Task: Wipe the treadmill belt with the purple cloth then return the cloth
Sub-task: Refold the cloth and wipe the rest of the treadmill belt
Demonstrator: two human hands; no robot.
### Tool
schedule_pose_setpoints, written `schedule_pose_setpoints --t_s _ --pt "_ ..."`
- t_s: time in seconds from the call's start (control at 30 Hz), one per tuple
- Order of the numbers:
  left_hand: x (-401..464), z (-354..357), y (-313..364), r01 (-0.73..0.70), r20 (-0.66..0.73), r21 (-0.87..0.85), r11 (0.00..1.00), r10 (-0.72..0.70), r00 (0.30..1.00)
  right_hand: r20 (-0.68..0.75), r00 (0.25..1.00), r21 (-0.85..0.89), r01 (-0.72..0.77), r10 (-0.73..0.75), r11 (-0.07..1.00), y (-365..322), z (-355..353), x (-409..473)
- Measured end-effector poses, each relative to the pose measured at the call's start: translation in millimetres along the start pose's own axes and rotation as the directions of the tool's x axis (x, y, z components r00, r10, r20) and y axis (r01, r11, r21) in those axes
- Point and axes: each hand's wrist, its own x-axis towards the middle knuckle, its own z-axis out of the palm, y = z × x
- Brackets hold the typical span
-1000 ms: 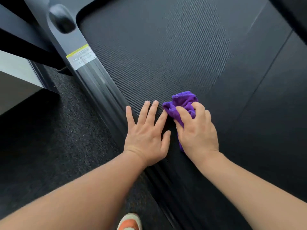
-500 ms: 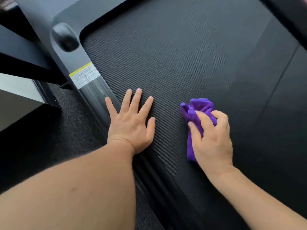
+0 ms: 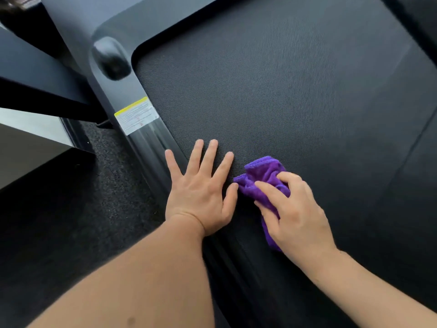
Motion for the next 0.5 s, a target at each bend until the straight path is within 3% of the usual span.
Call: schedule_pose_setpoints --t_s 0.23,0.3,0.37,0.5 --pt "0 0 0 0.007 0.003 -0.003 1.000 -0.007 1.000 -0.158 0.941 -0.005 -0.303 0.299 0.953 10 0 82" --pt "0 0 1 0.010 -0.007 -0.007 1.000 -0.010 1.000 -0.153 0.955 -0.007 -0.258 0.254 0.966 1 5 108" --pt "0 0 1 0.015 -0.027 -0.022 1.000 -0.015 1.000 -0.126 0.986 -0.026 -0.110 0.106 0.994 -14 13 117" --pt "-1 3 0 0.010 -0.060 -0.046 0.999 -0.012 0.998 -0.005 0.998 -0.007 0.065 -0.065 0.998 -24 12 85"
